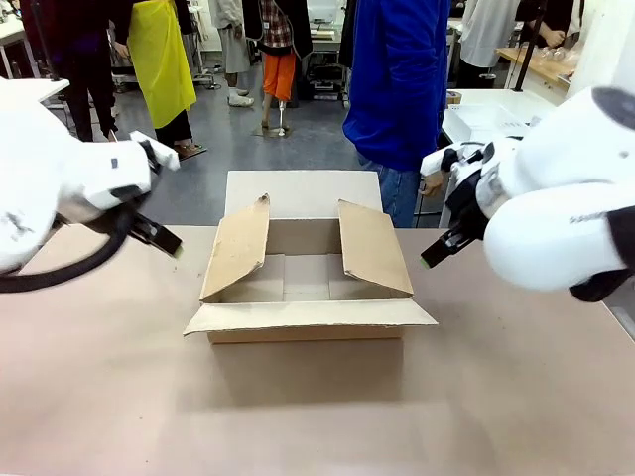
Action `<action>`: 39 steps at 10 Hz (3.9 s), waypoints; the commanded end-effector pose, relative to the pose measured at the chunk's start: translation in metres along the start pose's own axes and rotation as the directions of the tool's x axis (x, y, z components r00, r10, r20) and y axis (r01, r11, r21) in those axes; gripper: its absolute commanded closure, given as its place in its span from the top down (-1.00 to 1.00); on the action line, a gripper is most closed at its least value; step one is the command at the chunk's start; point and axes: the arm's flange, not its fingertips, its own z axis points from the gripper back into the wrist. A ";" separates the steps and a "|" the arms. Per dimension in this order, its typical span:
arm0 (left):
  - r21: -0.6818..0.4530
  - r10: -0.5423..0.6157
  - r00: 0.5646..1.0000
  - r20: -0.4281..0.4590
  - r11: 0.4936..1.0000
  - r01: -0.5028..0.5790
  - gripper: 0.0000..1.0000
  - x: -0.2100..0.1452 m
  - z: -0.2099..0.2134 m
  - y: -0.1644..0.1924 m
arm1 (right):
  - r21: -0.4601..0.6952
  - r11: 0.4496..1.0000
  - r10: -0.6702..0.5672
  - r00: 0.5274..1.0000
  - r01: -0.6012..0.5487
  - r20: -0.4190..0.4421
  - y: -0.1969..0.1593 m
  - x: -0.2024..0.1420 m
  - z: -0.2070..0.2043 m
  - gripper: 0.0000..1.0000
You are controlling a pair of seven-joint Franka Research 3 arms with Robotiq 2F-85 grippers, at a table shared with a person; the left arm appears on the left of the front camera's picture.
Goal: Pack the gift set into the box.
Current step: Place both hands on the side flaps of the Package Box and spread them outward.
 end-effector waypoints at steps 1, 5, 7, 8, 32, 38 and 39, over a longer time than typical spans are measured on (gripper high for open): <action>-0.094 0.091 0.994 0.056 0.992 -0.085 1.00 -0.041 0.054 0.019 | 0.117 0.990 -0.080 0.997 0.081 -0.019 -0.027 -0.008 0.047 1.00; -0.667 0.400 0.916 -0.017 0.678 -0.308 1.00 -0.116 0.124 0.127 | 0.427 0.673 -0.671 0.741 0.604 0.009 -0.146 -0.083 0.166 1.00; -0.805 0.639 0.769 -0.007 0.452 -0.384 1.00 -0.172 0.125 0.181 | 0.583 0.463 -0.817 0.577 0.668 -0.012 -0.195 -0.141 0.176 1.00; -0.845 0.719 0.695 -0.013 0.363 -0.391 1.00 -0.197 0.119 0.200 | 0.623 0.380 -0.858 0.513 0.684 -0.040 -0.211 -0.167 0.166 1.00; -0.428 0.187 0.949 -0.252 0.858 -0.283 1.00 0.008 0.041 -0.040 | 0.472 0.882 -0.109 0.978 0.012 0.179 0.021 0.016 0.018 1.00; -0.207 0.258 0.845 -0.469 0.898 -0.389 1.00 0.090 0.009 -0.114 | 0.472 0.882 -0.109 0.978 0.012 0.179 0.021 0.016 0.018 1.00; -0.119 0.294 0.818 -0.494 0.909 -0.399 1.00 0.104 0.002 -0.127 | 0.472 0.882 -0.109 0.978 0.012 0.179 0.021 0.016 0.018 1.00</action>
